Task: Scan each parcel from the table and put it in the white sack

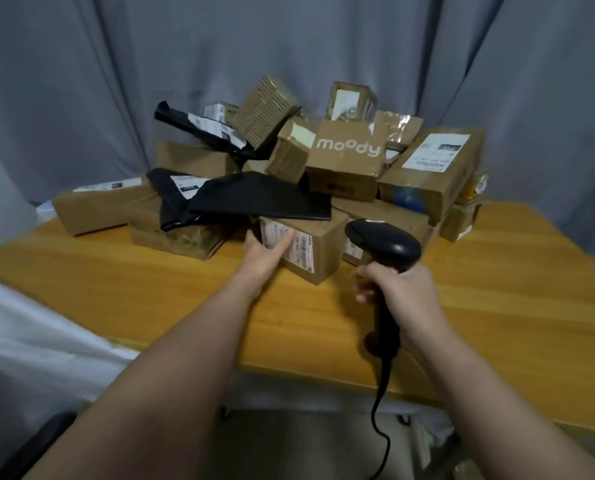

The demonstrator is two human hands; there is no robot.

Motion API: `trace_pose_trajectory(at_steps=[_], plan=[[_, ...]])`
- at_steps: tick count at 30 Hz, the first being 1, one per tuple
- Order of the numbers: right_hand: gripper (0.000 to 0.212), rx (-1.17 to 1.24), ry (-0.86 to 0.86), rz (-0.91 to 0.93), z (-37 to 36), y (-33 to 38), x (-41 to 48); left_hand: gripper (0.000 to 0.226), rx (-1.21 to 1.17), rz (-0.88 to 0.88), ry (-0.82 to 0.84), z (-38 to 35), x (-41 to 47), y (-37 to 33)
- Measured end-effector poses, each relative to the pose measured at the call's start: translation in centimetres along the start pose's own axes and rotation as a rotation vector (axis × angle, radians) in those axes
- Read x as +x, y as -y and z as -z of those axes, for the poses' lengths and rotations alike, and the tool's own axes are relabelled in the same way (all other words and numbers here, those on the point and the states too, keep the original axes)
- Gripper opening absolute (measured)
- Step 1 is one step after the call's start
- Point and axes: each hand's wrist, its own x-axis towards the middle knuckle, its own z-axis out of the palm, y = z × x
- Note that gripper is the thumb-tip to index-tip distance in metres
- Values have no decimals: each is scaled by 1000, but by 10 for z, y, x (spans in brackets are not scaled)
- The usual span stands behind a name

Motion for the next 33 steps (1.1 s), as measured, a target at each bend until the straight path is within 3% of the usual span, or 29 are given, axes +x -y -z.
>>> trace_pose_trajectory(at_steps=[3, 7, 15, 20, 23, 25, 28, 31, 33], plan=[[13, 6, 45, -137, -11, 6, 26, 105, -108, -41, 56, 0, 11, 7], [19, 161, 62, -249, -22, 0, 37, 84, -113, -146, 92, -2, 6, 20], [8, 259, 20, -175, -14, -13, 8, 52, -18, -300, -36, 14, -38, 32], [15, 316, -43, -105, -2, -23, -26, 76, 197, -455, 1, 43, -84, 23], [13, 414, -87, -133, 1, -29, -38, 88, 594, -688, -54, 50, -90, -10], [16, 449, -100, -152, -1, -29, -43, 91, 901, -784, 113, 45, -87, -37], [12, 479, -81, -146, -6, -27, -51, 103, 1274, -688, 393, 31, -80, -56], [9, 407, -86, -104, -4, -25, -61, 106, 1375, -568, 350, 25, -80, -56], [8, 300, -80, -57, 2, -24, -67, 104, 1246, -548, 265, 28, -84, -55]])
